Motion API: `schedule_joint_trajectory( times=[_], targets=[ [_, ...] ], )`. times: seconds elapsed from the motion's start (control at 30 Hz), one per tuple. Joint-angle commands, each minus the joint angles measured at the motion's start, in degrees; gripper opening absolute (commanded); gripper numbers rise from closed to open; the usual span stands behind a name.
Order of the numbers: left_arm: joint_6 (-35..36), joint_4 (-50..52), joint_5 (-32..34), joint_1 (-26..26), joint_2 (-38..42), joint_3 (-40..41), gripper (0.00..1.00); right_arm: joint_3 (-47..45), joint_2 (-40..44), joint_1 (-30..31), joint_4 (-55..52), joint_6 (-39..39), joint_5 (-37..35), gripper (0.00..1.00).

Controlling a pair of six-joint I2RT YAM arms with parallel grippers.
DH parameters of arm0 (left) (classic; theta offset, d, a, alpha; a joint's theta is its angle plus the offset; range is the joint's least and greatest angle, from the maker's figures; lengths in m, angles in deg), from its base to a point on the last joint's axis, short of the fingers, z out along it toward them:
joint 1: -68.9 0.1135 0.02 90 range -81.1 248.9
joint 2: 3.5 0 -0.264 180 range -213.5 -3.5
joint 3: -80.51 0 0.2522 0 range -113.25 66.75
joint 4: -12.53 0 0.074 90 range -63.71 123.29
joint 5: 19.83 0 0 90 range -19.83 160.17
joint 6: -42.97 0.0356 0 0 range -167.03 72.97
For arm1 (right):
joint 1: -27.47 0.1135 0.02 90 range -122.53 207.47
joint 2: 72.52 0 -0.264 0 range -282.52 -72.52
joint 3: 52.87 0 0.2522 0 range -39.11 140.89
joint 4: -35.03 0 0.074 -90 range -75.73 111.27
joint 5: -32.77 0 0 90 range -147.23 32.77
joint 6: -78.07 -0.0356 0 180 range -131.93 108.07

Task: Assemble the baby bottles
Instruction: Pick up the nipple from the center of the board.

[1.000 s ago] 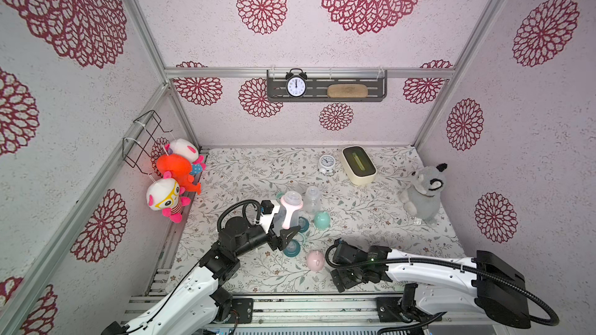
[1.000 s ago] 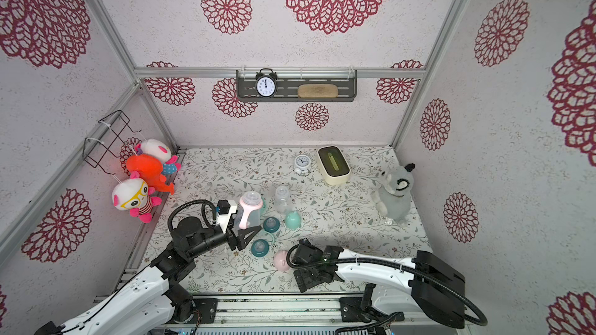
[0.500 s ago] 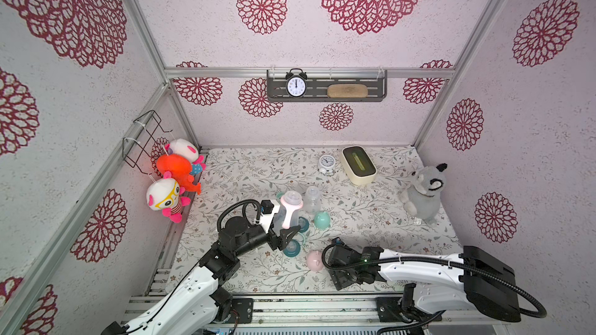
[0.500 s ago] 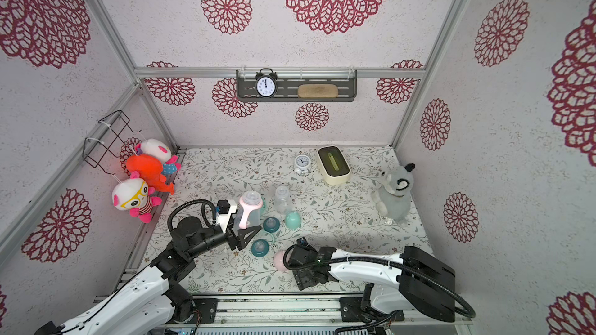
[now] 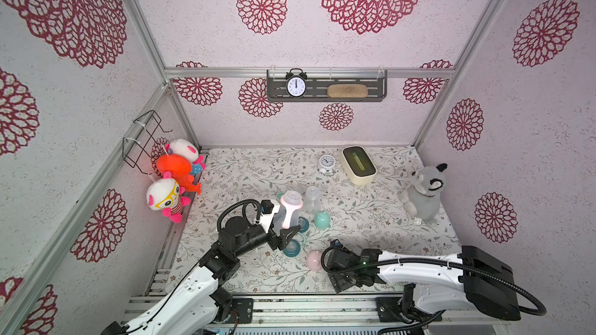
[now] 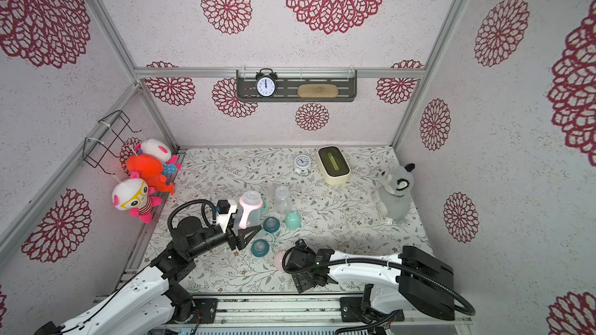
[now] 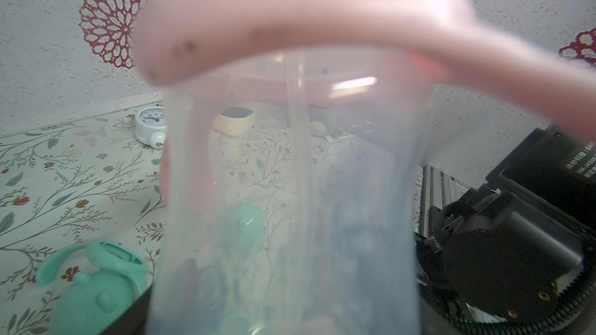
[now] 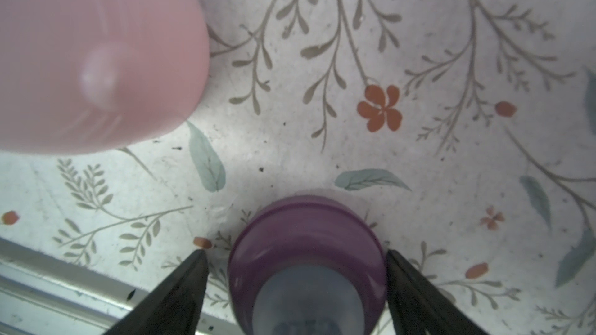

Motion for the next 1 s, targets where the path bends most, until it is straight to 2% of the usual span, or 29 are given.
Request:
schedule_joint_trajectory(
  times=[0.0, 0.17, 0.6, 0.73, 0.97],
  targets=[
    [0.45, -0.75, 0.11, -0.1, 0.43, -2.0, 0.0, -0.94, -0.67, 0.43, -2.3, -2.14, 1.3, 0.84],
    [0.47, -1.37, 0.2, -0.1, -0.05, -1.99, 0.0, -0.52, -0.3, 0.41, -3.4, -1.88, 1.44, 0.81],
    [0.55, -1.28, 0.12, -0.19, -0.53, -2.29, 0.0, -0.33, -3.31, 0.46, -3.74, -1.19, 1.96, 0.8],
    [0.64, -0.63, 0.5, -0.2, 0.15, -2.21, 0.0, -0.42, -2.97, 0.42, -3.27, -1.25, 2.41, 0.69],
    [0.91, -0.86, 1.42, -0.23, 0.57, -1.7, 0.0, 0.93, -1.45, -1.33, -5.46, -0.28, -1.5, 0.62]
  ],
)
